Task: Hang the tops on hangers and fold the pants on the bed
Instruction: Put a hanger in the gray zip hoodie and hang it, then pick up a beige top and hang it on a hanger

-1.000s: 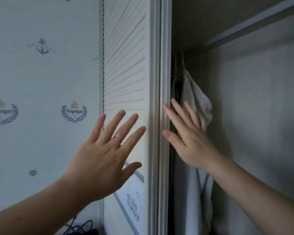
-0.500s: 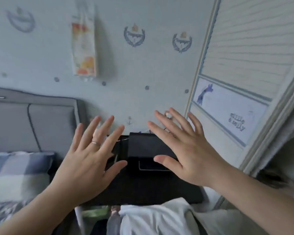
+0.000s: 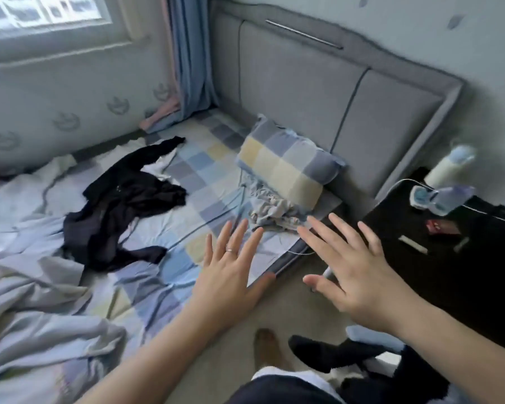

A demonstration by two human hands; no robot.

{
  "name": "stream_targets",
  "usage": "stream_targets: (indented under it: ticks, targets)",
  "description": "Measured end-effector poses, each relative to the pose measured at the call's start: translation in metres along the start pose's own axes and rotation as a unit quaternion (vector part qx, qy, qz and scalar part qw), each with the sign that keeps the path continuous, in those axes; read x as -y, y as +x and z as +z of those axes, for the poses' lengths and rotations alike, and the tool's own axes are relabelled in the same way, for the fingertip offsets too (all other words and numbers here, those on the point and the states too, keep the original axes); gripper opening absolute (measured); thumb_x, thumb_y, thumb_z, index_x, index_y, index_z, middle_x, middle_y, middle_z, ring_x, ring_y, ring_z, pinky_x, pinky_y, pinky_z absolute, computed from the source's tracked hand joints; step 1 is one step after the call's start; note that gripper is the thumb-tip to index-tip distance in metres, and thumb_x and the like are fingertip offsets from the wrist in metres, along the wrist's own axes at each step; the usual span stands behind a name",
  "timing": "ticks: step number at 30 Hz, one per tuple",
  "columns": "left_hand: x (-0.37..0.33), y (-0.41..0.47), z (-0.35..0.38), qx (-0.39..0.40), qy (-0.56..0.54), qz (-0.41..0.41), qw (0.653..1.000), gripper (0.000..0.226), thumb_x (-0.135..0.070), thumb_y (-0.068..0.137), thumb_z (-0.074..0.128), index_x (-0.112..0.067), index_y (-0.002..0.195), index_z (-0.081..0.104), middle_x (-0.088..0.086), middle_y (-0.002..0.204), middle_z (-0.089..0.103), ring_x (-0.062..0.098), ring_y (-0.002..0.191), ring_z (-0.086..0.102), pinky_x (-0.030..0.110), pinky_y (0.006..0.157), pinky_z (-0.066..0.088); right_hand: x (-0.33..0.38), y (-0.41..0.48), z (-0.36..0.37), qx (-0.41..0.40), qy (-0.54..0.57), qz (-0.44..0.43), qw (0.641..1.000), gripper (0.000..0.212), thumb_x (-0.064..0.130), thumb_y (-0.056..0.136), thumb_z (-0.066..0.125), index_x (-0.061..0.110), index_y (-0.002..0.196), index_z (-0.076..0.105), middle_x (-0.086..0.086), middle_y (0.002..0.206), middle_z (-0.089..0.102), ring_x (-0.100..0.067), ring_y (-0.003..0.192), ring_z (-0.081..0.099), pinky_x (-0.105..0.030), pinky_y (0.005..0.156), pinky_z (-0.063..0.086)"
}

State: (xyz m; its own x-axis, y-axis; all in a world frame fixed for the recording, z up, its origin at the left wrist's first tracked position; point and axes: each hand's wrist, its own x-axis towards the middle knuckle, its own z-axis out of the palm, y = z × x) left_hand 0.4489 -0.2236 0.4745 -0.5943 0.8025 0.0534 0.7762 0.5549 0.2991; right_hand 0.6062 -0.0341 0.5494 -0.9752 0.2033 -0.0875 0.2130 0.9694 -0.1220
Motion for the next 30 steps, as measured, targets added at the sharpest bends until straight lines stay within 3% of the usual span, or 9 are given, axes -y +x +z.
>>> stream_targets:
  ticks: [3, 7, 12, 19, 30]
  targets:
    - [0.046, -0.005, 0.015, 0.009, 0.005, -0.092, 0.996, 0.083, -0.078, 0.086, 0.01, -0.04, 0.158, -0.005, -0.009, 0.168, -0.013, 0.018, 0.153, -0.022, 0.052, 0.124, -0.01, 0.012, 0.069, 0.033, 0.029, 0.024, -0.053, 0.998, 0.073, 0.076, 0.089, 0.006, 0.049, 0.155, -0.007, 0.021, 0.165, -0.008, -0.014, 0.154, -0.008, -0.048, 0.121, -0.007]
    - [0.102, 0.009, 0.027, 0.015, 0.003, -0.195, 0.981, 0.079, -0.075, 0.094, 0.024, -0.039, 0.159, -0.003, -0.008, 0.169, -0.011, 0.017, 0.153, -0.021, 0.049, 0.124, -0.01, 0.027, 0.161, 0.068, 0.059, 0.079, -0.111, 0.989, 0.067, 0.08, 0.084, 0.001, 0.06, 0.144, -0.02, 0.028, 0.159, -0.017, -0.012, 0.154, -0.01, -0.046, 0.119, -0.01]
    - [0.151, 0.033, 0.028, 0.023, -0.024, -0.313, 0.949, 0.078, -0.073, 0.096, 0.029, -0.037, 0.16, 0.004, -0.007, 0.169, -0.006, 0.019, 0.155, -0.015, 0.048, 0.124, -0.009, 0.04, 0.261, 0.094, 0.116, 0.126, -0.156, 0.973, 0.079, 0.08, 0.083, 0.005, 0.05, 0.155, -0.003, 0.025, 0.164, -0.005, -0.012, 0.154, -0.007, -0.048, 0.121, -0.006]
    - [0.209, 0.04, 0.038, 0.018, -0.089, -0.448, 0.889, 0.073, -0.065, 0.098, 0.037, -0.033, 0.16, 0.017, -0.004, 0.169, 0.008, 0.02, 0.155, -0.001, 0.049, 0.124, 0.006, 0.058, 0.362, 0.128, 0.212, 0.123, -0.207, 0.947, 0.067, 0.074, 0.093, 0.021, 0.052, 0.154, 0.001, 0.025, 0.164, 0.006, -0.01, 0.153, 0.0, -0.043, 0.12, 0.003]
    - [0.302, -0.053, 0.114, 0.013, -0.188, -0.584, 0.79, 0.069, -0.059, 0.099, 0.044, -0.03, 0.157, 0.023, -0.003, 0.166, 0.018, 0.02, 0.154, 0.007, 0.042, 0.124, 0.009, 0.165, 0.414, 0.234, 0.321, 0.078, -0.263, 0.906, 0.066, 0.062, 0.099, 0.032, 0.045, 0.156, 0.006, 0.021, 0.164, 0.014, -0.011, 0.153, 0.008, -0.041, 0.121, 0.016]
